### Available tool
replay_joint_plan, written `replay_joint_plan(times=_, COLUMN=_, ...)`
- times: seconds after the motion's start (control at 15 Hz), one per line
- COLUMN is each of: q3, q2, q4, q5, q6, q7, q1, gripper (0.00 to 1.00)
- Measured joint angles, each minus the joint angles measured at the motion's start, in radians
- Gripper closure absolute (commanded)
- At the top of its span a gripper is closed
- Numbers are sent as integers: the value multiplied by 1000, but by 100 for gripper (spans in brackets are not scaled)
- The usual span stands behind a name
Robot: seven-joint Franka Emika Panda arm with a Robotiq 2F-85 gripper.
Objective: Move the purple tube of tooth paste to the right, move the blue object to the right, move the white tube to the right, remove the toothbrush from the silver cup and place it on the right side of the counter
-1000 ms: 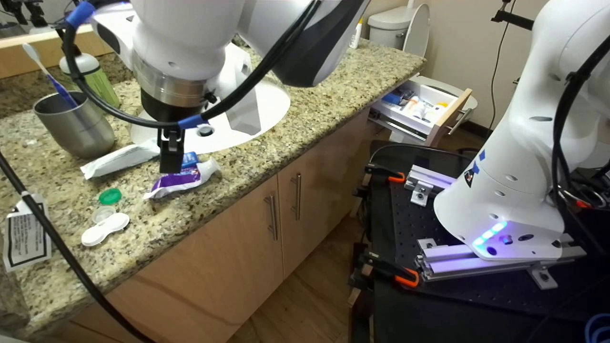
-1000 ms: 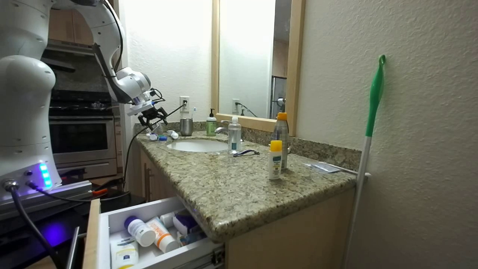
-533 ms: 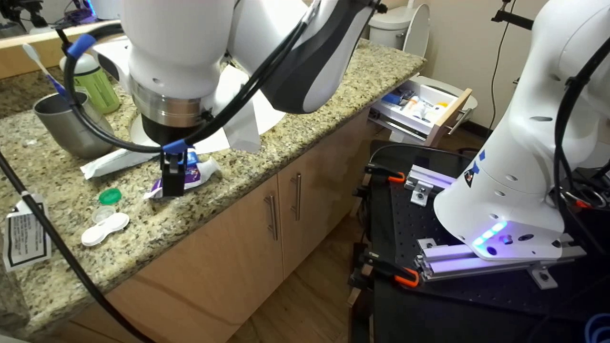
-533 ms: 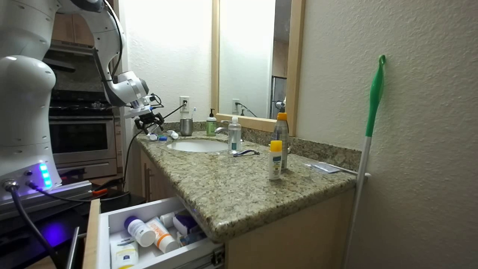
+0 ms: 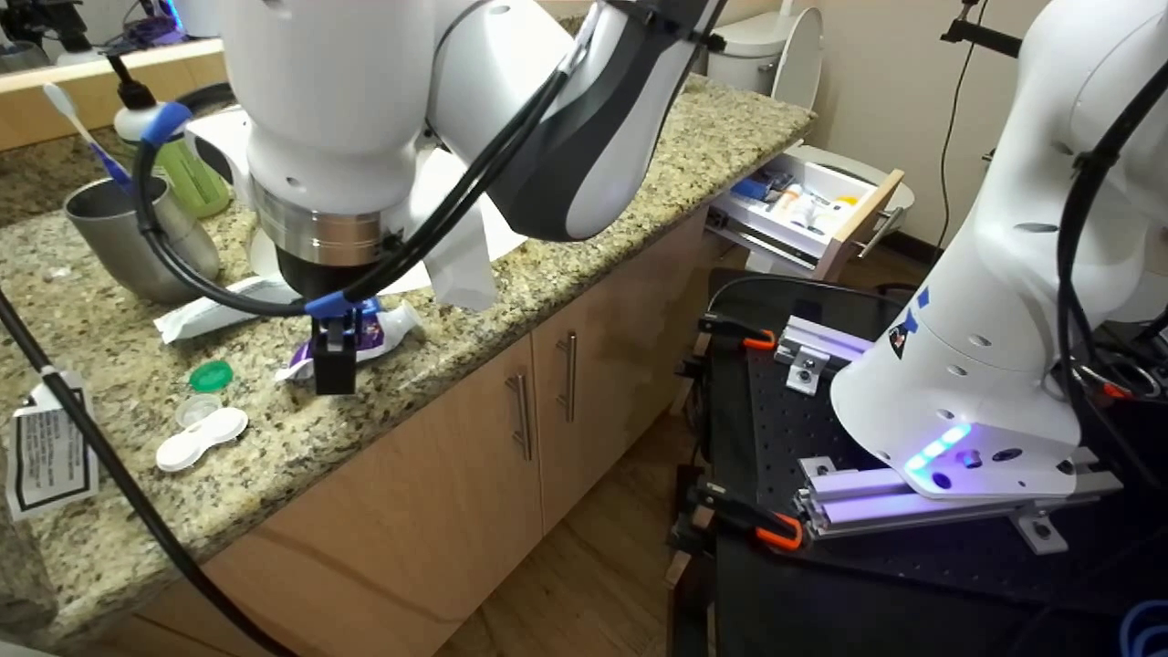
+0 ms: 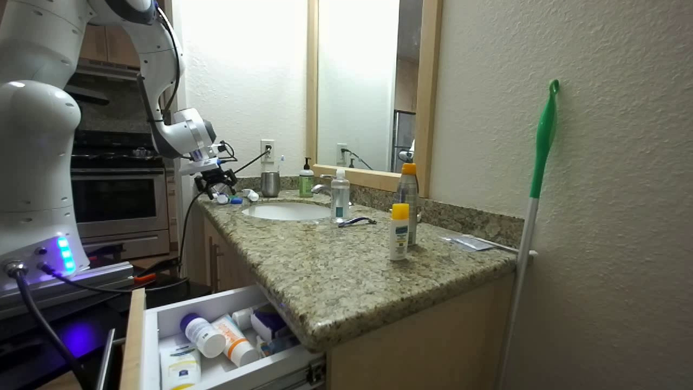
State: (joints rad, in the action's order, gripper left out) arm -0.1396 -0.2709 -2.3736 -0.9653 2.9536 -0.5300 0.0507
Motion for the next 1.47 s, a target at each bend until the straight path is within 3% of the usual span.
replay_joint_plan(times=0.07, q3=6, q2=-8, q4=7, q5=-11, q6=0, q7=-12, q1=-1, gripper=25)
replay_joint_plan(times=0.2, q3=9, q2=-34, q4=25, q5=-14, q6=3, q7=-17, q1=-2, gripper=32)
replay_joint_plan(times=0.8, q3=2, q2=-67, q4=82, q5=30, q6=5, q7=-15, q1=-11, gripper=95)
replay_joint_plan(times=0.87, q3=-8, q2=-69, q4=82, q5=64, q6=4, q7=-4, q1=-5, gripper=97)
replay_joint_plan(times=1.27, q3=-50, q2=-65, q4=78, q5=572, q6=-1, q7=282, q1=15, gripper=95)
replay_joint_plan(times=1.4, q3=-18, q2=-15, q4=74, q5=685, q6=-8, q7=326, q1=0, gripper=95)
replay_joint_plan(times=1.47, q3=7, q2=29, q4=68, q5=685, q6=-23, q7=309, q1=-3, gripper=95)
